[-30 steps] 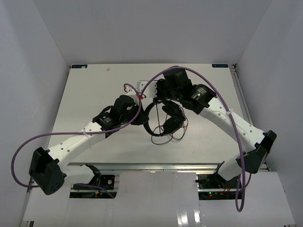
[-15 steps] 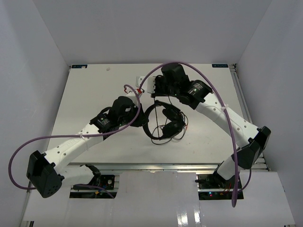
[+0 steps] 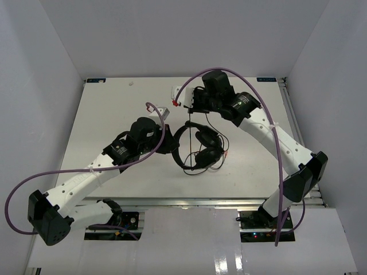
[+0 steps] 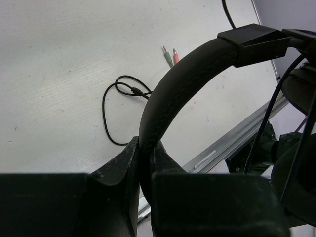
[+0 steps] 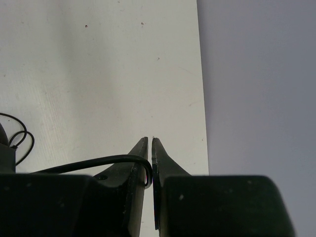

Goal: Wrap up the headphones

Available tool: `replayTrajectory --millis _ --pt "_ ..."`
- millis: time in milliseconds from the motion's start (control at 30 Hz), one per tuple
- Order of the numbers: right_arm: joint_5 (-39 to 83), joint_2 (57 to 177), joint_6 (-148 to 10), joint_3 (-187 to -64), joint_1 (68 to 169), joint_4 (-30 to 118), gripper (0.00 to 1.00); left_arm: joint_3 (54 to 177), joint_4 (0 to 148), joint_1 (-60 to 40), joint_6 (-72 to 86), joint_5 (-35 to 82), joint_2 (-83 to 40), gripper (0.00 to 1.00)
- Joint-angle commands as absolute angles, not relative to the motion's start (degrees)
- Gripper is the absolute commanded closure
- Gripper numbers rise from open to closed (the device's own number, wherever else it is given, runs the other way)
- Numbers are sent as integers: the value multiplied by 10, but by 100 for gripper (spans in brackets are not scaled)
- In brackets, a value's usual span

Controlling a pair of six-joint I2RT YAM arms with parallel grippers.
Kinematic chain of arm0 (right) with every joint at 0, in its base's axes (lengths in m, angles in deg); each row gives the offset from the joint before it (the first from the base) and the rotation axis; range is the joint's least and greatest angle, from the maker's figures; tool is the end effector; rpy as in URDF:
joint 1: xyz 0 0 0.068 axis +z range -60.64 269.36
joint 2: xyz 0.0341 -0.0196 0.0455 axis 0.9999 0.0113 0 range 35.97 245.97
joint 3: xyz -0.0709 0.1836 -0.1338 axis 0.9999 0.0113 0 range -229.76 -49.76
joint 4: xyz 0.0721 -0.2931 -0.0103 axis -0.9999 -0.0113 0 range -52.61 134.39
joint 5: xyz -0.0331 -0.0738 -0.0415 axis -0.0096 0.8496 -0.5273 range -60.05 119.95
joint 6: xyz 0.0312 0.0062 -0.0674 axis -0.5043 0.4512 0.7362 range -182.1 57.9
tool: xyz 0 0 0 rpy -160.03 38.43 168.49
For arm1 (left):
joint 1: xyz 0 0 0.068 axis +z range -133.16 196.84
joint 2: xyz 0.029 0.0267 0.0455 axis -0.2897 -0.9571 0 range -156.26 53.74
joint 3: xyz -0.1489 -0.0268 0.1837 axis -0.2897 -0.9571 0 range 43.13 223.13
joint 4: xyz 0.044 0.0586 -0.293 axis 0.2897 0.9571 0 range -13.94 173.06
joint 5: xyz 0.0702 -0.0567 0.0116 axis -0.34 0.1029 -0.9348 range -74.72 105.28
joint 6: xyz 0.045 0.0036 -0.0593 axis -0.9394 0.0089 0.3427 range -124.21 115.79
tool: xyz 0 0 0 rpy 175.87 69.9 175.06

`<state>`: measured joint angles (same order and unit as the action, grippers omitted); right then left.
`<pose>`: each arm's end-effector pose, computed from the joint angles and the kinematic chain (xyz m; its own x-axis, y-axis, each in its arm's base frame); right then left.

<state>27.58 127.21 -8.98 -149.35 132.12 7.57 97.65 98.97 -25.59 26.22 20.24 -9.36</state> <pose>0.3074 0.2877 0.3774 0.3540 -0.7613 -0.5433 -0.7030 0.1665 -0.6914 0.2377 -0.2245 0.2619 -0.7005 -0.0434 -0.7124 0.4312 0.7697 -0.4708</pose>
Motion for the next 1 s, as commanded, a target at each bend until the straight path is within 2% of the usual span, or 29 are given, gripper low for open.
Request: replayTrajectory --millis 0,467,667,833,967 --pt "223 1257 -108 -1504 1281 87 87 992 1001 -265 258 212 -56 100" --pt "56 1214 -158 -1420 1211 73 84 1042 1011 -264 272 244 -26 100" --pt "-75 1205 -210 -1378 1165 87 84 1085 1016 -264 291 248 -25 100" --pt "-178 1192 -260 -1292 1147 127 85 1110 1018 -265 313 253 -30 100" --pt "-259 1178 -367 -1186 1147 247 85 1133 1029 -265 331 241 -34 100"
